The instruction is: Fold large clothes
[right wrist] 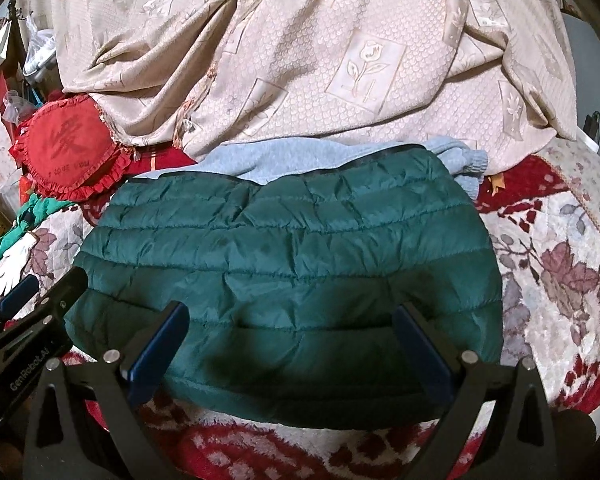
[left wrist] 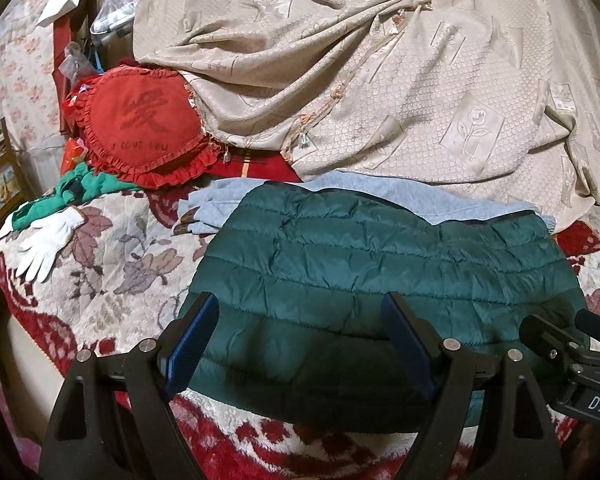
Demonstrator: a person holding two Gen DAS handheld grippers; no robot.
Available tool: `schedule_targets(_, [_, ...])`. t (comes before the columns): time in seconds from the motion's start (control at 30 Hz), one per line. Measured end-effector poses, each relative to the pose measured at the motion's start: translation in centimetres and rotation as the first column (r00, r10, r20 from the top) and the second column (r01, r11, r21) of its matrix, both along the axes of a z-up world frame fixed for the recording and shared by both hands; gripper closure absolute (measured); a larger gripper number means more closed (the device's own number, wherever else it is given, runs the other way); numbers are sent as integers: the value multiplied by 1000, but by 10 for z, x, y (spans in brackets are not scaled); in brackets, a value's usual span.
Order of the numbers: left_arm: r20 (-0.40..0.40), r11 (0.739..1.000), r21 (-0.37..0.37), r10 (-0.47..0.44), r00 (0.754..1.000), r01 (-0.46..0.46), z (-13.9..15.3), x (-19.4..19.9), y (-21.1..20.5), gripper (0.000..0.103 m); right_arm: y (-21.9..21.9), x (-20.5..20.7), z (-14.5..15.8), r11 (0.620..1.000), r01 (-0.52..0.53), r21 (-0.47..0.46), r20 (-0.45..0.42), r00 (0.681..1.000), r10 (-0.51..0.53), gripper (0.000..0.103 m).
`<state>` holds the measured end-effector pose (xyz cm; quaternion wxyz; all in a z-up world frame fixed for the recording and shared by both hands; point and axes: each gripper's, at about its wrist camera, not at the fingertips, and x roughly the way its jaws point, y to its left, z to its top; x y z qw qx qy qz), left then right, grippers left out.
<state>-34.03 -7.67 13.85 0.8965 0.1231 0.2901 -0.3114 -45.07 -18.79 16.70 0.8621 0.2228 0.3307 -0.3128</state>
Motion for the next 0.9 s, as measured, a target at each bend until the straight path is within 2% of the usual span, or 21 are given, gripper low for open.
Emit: schedule_targets(0.9, [-18,1000,10,-3,1000,3,-8,3,1,36,-2,3,-10,999,2,32,-14,1000,-2,0])
